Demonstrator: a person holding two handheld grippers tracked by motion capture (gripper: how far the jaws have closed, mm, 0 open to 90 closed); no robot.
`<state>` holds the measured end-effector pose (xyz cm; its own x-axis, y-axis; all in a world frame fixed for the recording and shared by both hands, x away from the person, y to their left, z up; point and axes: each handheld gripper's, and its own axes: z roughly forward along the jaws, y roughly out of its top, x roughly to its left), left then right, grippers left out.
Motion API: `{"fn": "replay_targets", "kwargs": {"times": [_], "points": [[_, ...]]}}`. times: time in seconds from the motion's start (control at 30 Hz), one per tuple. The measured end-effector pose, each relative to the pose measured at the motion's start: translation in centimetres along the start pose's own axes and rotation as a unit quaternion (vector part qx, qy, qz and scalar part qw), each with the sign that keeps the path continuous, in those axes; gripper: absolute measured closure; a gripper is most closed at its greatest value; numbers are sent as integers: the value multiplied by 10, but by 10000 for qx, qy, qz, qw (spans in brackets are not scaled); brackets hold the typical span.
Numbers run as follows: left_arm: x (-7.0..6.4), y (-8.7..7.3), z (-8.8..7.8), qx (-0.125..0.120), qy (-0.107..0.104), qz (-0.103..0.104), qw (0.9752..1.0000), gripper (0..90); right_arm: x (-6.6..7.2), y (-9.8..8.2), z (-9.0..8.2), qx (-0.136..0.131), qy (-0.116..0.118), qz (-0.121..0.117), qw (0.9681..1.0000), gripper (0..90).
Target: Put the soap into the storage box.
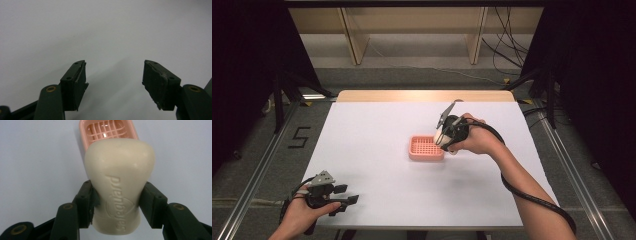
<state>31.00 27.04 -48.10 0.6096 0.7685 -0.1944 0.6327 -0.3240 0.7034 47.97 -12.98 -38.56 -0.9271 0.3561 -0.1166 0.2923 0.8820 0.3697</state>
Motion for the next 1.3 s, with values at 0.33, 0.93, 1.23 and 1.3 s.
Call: {"fn": "replay_targets", "kwargs": {"times": [0.33,0.93,1.23,1.3], "points": [[0,0,0,-3,-6,-8,10000,349,-3,10,7,139,25,-102,9998,504],[0,0,-1,-21,-12,-21,10000,349,-6,33,16,316,-61,-330,9989,504],[2,0,-2,29,-5,32,10000,349,-5,39,22,351,-69,-323,9988,504],[2,0,-2,26,-10,23,10000,349,-6,40,23,323,-32,-410,9986,504]]}}
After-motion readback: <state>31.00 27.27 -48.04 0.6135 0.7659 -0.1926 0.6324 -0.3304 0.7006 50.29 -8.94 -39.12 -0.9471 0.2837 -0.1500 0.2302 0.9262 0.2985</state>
